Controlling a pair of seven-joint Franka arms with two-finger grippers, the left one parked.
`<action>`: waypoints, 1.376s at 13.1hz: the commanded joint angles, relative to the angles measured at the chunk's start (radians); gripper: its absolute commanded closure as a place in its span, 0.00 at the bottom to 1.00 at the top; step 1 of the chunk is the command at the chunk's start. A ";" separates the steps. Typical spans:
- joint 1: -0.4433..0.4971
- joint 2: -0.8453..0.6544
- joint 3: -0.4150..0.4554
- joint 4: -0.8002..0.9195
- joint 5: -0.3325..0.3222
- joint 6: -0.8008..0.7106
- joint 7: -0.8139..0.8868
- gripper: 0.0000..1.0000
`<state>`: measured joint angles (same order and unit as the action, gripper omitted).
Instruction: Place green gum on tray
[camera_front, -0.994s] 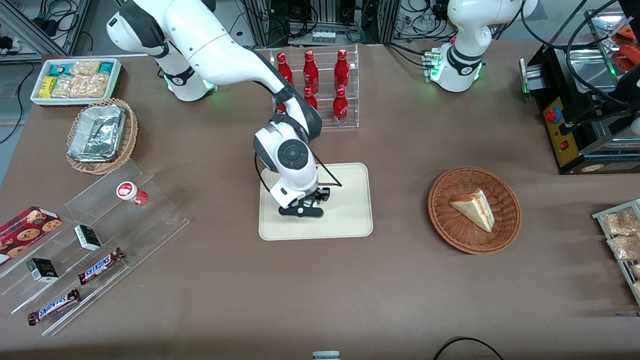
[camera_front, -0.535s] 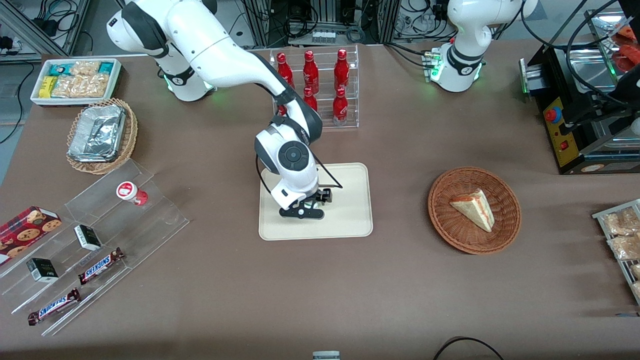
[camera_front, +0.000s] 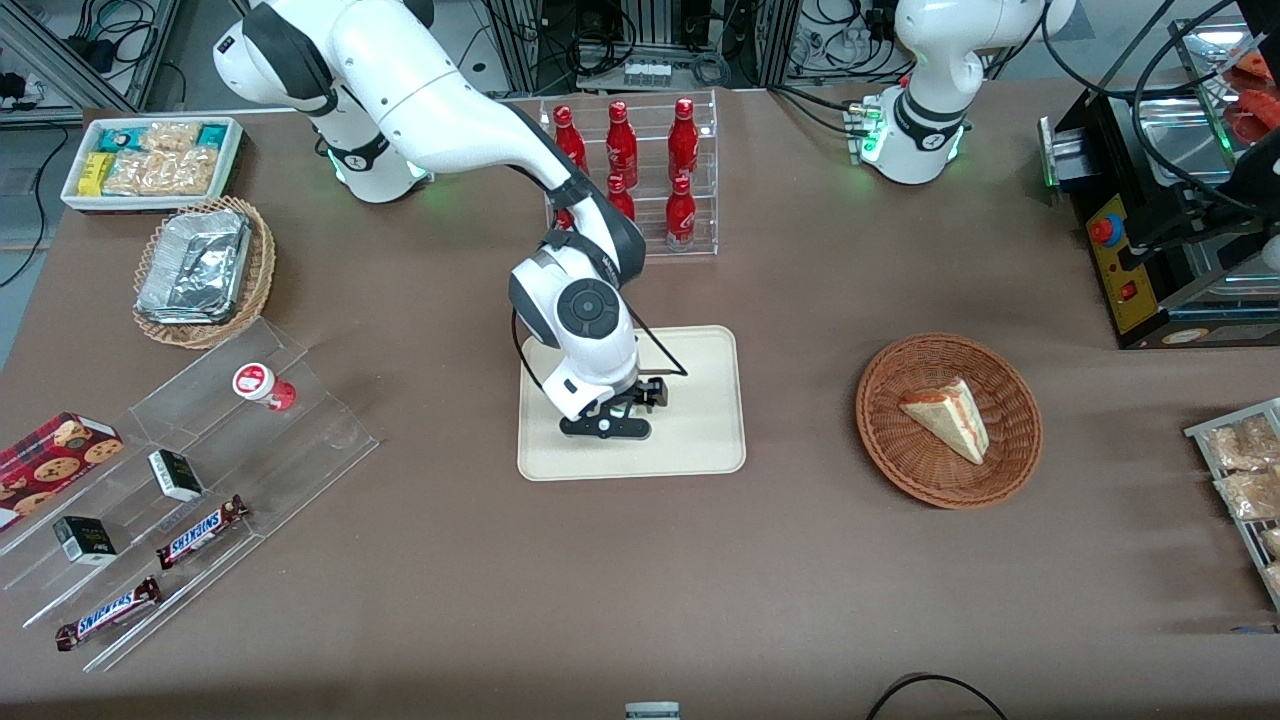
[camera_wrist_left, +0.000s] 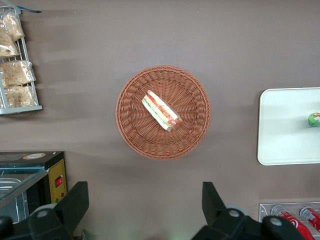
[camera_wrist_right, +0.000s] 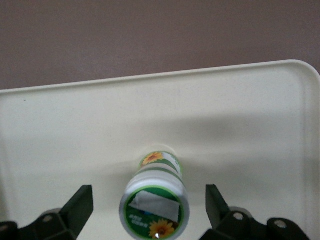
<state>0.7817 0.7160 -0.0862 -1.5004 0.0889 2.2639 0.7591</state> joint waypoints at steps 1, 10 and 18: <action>0.004 -0.050 -0.010 0.012 -0.014 -0.068 -0.015 0.00; -0.116 -0.236 -0.014 0.012 0.003 -0.343 -0.219 0.00; -0.228 -0.363 -0.024 0.009 -0.014 -0.437 -0.219 0.00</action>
<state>0.5710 0.3895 -0.1136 -1.4831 0.0877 1.8510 0.5420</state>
